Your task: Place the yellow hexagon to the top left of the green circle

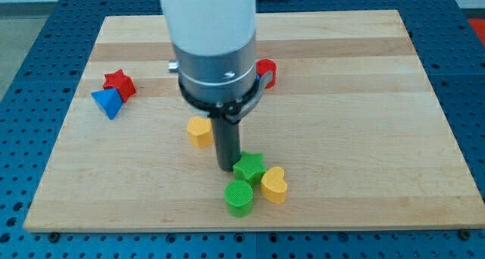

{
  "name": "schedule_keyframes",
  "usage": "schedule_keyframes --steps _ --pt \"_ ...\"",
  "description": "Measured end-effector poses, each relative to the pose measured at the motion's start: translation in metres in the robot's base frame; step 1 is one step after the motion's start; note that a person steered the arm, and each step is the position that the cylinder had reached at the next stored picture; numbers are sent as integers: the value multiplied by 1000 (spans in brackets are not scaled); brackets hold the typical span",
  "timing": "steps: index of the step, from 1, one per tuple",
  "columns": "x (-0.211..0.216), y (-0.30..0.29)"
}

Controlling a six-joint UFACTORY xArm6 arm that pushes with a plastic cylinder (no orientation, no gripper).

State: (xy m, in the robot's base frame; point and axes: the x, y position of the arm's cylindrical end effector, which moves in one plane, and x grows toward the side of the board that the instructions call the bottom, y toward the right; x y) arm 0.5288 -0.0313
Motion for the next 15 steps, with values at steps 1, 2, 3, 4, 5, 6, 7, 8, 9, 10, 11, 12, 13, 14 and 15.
schedule_keyframes --steps 1,2,3,4,5,6,7,8,9,10,11,12,13,14,15 --pt "-51 2" --pt "-63 -12" --pt "-98 -20" --pt "-118 -24" --pt "-117 -31" --pt "-92 -42" --pt "-54 -43" --pt "-15 -43" --pt "8 -43" --pt "5 -43" --pt "-6 -60" --pt "-6 -90" --pt "-6 -120" --pt "10 -126" --pt "18 -109"
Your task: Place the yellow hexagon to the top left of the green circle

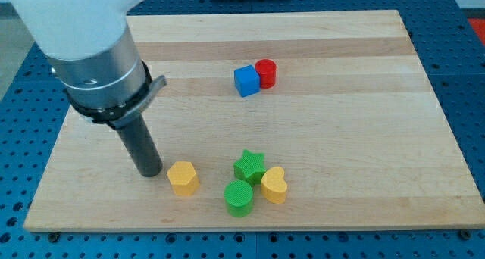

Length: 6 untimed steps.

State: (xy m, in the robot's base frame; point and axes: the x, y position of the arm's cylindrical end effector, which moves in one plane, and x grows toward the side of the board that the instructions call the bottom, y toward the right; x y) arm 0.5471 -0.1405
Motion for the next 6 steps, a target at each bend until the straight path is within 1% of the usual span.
schedule_keyframes --steps 2,4,5,6 --pt "32 14" --pt "38 61" --pt "38 74" --pt "40 74"
